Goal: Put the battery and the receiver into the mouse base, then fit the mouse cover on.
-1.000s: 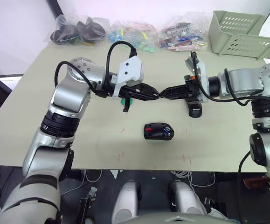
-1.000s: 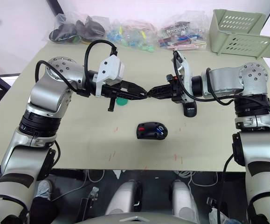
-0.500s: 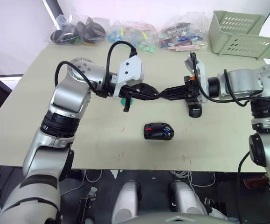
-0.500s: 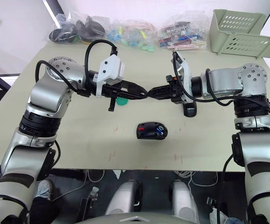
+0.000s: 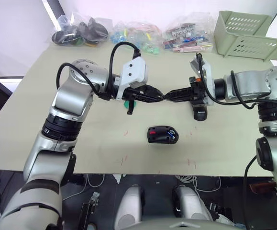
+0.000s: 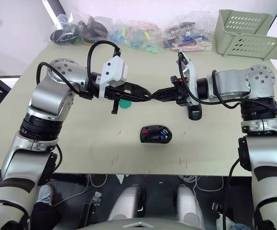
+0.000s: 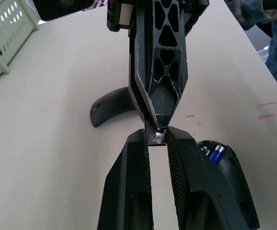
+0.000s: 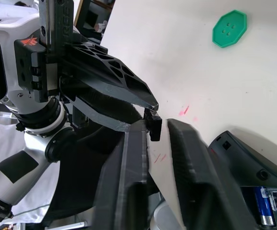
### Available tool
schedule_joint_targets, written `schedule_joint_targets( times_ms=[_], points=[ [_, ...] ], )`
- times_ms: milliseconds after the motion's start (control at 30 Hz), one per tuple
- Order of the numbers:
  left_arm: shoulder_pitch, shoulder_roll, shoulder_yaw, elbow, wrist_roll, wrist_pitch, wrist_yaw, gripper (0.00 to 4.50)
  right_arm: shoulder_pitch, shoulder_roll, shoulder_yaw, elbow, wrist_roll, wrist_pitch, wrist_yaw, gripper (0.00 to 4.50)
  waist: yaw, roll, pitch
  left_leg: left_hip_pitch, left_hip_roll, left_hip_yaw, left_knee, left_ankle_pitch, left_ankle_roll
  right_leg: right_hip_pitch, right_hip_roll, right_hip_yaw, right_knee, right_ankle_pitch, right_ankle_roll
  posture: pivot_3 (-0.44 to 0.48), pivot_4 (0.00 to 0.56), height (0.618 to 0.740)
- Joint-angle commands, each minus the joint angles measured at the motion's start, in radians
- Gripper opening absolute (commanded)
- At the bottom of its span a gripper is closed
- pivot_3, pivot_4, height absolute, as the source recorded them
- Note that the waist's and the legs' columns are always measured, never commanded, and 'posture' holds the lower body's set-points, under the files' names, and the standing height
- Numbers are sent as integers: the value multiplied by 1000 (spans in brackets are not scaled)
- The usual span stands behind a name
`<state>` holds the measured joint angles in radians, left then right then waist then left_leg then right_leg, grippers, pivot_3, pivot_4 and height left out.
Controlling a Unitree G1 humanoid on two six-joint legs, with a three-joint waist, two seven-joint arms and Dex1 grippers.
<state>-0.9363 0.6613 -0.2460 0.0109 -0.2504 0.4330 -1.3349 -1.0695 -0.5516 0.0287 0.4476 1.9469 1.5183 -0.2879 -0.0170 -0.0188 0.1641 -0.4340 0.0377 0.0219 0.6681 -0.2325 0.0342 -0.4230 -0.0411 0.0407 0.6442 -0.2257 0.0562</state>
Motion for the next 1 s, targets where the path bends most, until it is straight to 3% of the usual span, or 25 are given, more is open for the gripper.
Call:
schedule_joint_targets(
  times_ms=[33, 200, 267, 300, 367, 467, 533, 833, 1000],
  points=[
    [-4, 0, 12, -35, -6, -2, 7, 10, -4, -4, -22, -26, 25, -4, 5, 90, 0, 0, 0, 0, 0, 0, 0, 0, 0, 0, 0, 0, 0, 0, 0, 0, 150, 740],
    [11, 2, 16, -43, -21, 9, 2, 10, -3, -2, -22, -26, 25, -6, 1, 90, 0, 0, 0, 0, 0, 0, 0, 0, 0, 0, 0, 0, 0, 0, 0, 0, 150, 740],
    [15, 3, 25, -45, -37, 32, 2, 1123, -6, -4, -22, -23, 25, -5, 1, 0, 0, 0, 0, 0, 0, 0, 0, 0, 0, 0, 0, 0, 0, 0, 0, 0, 150, 740],
    [20, 7, 29, -49, -42, 36, 3, 1367, -7, -6, -22, -21, 25, -4, 0, 0, 0, 0, 0, 0, 0, 0, 0, 0, 0, 0, 0, 0, 0, 0, 0, 0, 150, 740],
    [29, 10, 37, -58, -50, 44, 10, 2546, -9, -10, -22, -18, 25, -3, 0, 0, 0, 0, 0, 0, 0, 0, 0, 0, 0, 0, 0, 0, 0, 0, 0, 0, 150, 740],
    [44, 11, 51, -73, -54, 55, 34, 3881, -12, -18, -21, -13, 25, 1, 1, 0, 0, 0, 0, 0, 0, 0, 0, 0, 0, 0, 0, 0, 0, 0, 0, 0, 150, 740],
    [57, 16, 56, -86, -57, 60, 40, 4466, -13, -24, -20, -9, 25, 3, 3, 0, 0, 0, 0, 0, 0, 0, 0, 0, 0, 0, 0, 0, 0, 0, 0, 0, 150, 740],
    [239, 67, 85, -187, -94, 116, 83, 4466, -19, -143, 90, -100, 25, 14, -4, 0, -1, 1, 1, 0, 0, 0, 0, 0, 0, 0, 0, 0, 0, 0, 0, 0, 150, 740],
    [391, 67, 71, -265, -93, 124, 128, 4466, -144, -220, 225, -345, -257, 96, 201, 0, -2, 4, 3, -2, 1, 1, -1, 0, 0, -5, 0, 4, 1, 0, 0, 0, 150, 740]
  ],
)
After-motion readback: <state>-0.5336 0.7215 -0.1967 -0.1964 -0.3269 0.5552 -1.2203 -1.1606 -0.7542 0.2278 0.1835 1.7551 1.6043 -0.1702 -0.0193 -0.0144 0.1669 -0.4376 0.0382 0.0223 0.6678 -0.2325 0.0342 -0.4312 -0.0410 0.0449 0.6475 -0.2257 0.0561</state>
